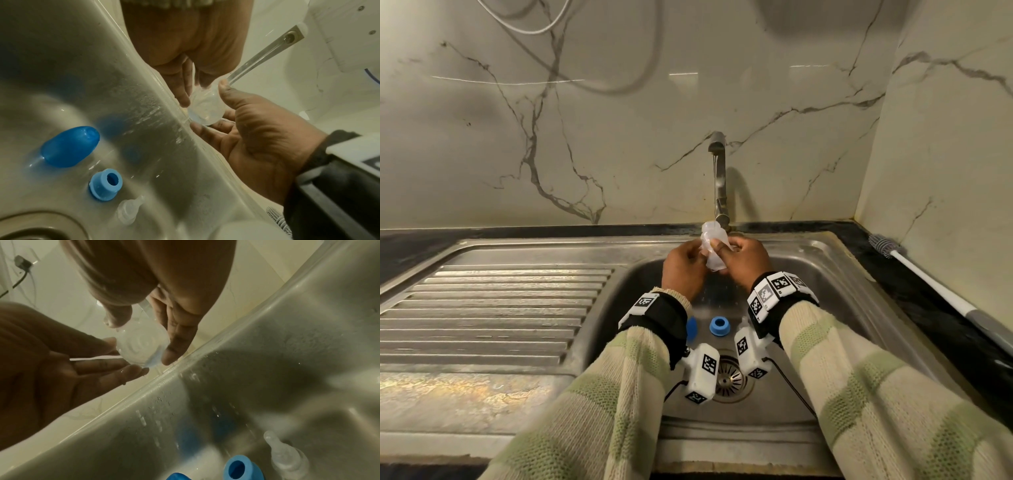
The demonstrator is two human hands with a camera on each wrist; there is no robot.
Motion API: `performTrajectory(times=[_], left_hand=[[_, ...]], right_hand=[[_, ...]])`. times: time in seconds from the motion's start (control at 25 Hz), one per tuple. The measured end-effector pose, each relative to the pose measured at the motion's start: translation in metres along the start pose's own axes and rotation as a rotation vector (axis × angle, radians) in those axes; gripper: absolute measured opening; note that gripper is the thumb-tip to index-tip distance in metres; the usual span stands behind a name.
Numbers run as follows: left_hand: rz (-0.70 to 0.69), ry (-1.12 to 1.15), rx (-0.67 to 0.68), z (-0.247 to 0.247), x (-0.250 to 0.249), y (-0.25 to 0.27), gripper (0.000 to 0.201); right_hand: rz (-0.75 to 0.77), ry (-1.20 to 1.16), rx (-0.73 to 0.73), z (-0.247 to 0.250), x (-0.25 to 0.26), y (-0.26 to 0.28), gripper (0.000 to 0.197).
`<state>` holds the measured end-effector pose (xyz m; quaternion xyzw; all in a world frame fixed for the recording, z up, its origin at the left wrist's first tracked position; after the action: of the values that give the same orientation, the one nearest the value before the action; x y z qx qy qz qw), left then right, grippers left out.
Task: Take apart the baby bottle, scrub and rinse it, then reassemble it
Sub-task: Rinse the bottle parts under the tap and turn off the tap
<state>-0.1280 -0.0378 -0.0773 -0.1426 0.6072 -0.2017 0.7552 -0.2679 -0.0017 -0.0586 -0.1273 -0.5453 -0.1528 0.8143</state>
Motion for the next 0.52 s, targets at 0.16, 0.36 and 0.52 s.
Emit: performTrajectory(times=[0.16, 0.36, 0.52], left_hand=[[0.069, 0.006, -0.013, 0.003, 0.011, -0.001, 0.026], [0.165, 0.04, 0.046, -0.006, 0.021, 0.001, 0.028], [0.201, 0.094, 0.022, -0.003, 0.019, 0.006, 0.035]], right_hand=[[0.105, 0.146, -0.043, 0.002, 0.008, 0.006, 0.056], [0.2, 0.28, -0.029, -0.002, 0.013, 0.009, 0.059], [0.201, 0.271, -0.002, -0.001, 0.008, 0.007, 0.051]])
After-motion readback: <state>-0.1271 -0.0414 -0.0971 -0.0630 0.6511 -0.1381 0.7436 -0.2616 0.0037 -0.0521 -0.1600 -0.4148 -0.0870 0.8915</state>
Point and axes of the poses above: each hand's wrist, its own y-axis away from the middle knuckle, its own z-axis out of the back of the hand, x = y × z, the point moved 9 cm from there along -y, towards the middle knuckle, and after that the axes turned 11 degrees about -z, right-handed, at the moved point
